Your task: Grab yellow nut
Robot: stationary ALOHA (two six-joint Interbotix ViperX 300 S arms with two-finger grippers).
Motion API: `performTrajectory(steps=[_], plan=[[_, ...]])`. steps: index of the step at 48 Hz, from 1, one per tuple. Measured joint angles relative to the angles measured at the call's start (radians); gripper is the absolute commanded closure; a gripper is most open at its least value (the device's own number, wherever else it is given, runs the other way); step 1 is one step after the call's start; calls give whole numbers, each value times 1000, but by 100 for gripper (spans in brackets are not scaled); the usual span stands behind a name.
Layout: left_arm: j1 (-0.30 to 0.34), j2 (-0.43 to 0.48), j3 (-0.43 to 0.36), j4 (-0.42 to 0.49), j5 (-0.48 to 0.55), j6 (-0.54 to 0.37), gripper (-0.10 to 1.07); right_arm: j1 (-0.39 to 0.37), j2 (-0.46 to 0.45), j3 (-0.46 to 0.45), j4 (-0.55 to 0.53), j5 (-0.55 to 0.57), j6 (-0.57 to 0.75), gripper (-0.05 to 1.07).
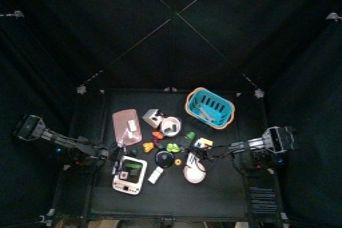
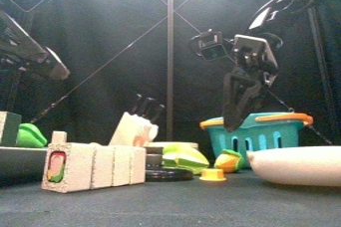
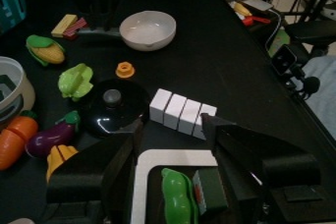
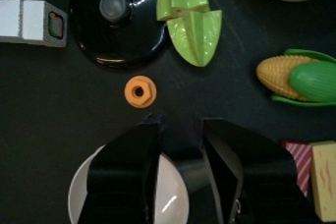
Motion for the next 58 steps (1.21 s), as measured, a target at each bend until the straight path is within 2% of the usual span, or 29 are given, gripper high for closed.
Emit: performTrajectory(steps=[12,17,25,34,43,58], plan=[[2,0,3,-9,0,-2,10,84,112,-78,-74,-9,0,33],[2,0,3,-8,0,-2,10,135,147,-115,-100,21,0,33],[2,0,3,-9,-2,-2,10,172,198,-153,-126,89,-6,33],[2,2,3,-9,-2,-2,10,169,232,-167,-158,143,-5,33],[2,2,3,-9,0,-2,10,167,250,-176,-173,141,-3,33],[2,0,5,-11,0,-2,10,160,262,-190,-153,130,9,24]])
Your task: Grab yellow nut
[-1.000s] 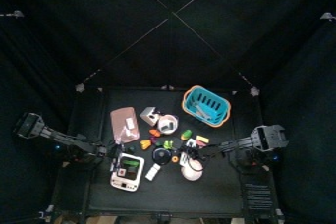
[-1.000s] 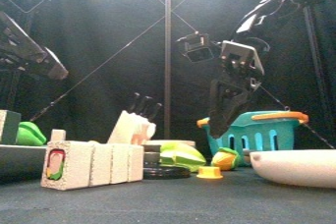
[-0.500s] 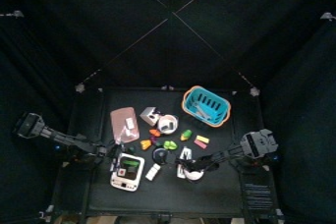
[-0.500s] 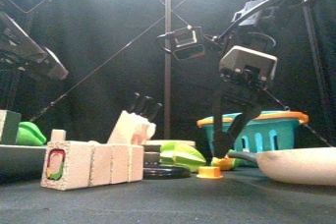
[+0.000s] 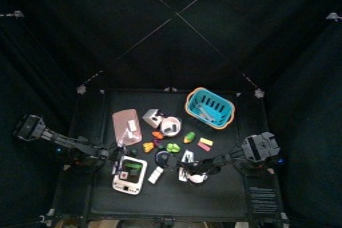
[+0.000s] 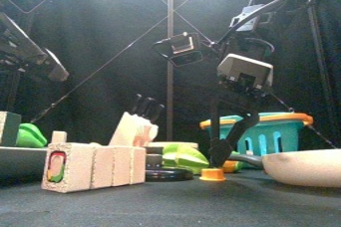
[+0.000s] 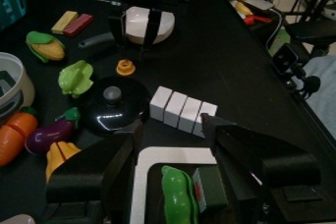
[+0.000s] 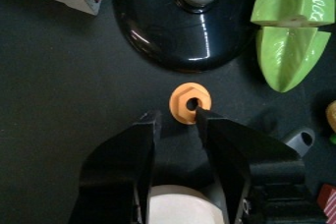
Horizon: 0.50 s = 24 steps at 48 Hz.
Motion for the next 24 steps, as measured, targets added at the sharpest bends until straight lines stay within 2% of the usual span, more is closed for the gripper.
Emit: performTrajectory(steps=[7,24], plan=[[0,2,3,0,0,0,10,-8,0,0,-2,0,0,20],[0,2,5,0,2,0,10,-18,28,0,-43,-41,0,21]])
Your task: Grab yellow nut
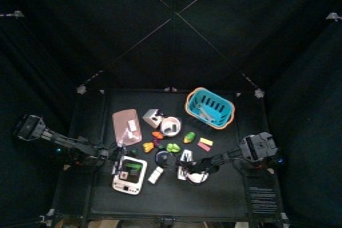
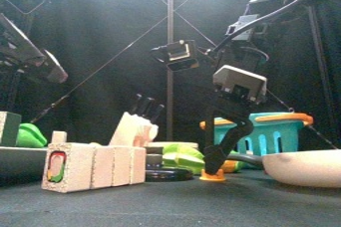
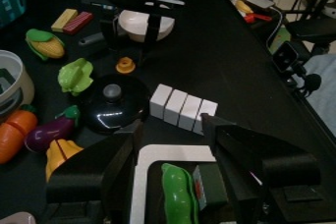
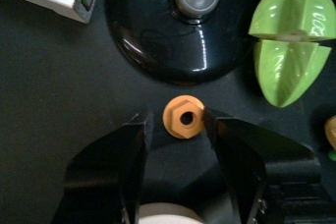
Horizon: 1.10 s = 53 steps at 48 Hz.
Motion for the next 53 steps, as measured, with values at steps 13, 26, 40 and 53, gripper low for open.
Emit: performTrajectory(steps=[13,26,40,53], plan=[[-2,-2,0,0,0,0,10,-9,2,11,2,-38,0,21],[-2,0,0,0,0,2,10,-18,-5,40,3,-38,-5,21],[0,2,0,0,0,2,10,-28,-18,44,-21,-31,-3,21],[-2,2,2,2,2,0,10,-34,-18,44,-21,-54,-2,21]])
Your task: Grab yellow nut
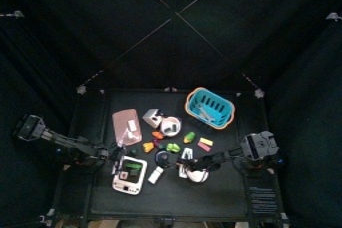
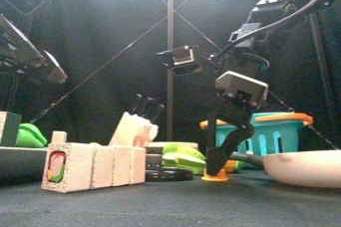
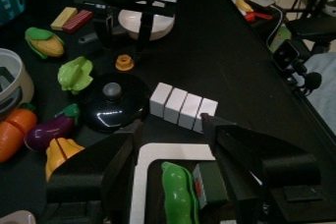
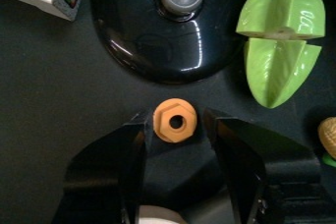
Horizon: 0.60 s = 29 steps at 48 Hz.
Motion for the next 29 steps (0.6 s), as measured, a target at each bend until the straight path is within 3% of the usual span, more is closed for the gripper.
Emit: performTrajectory(steps=[29], plan=[[2,0,2,0,0,2,10,-8,0,20,35,-35,0,21]])
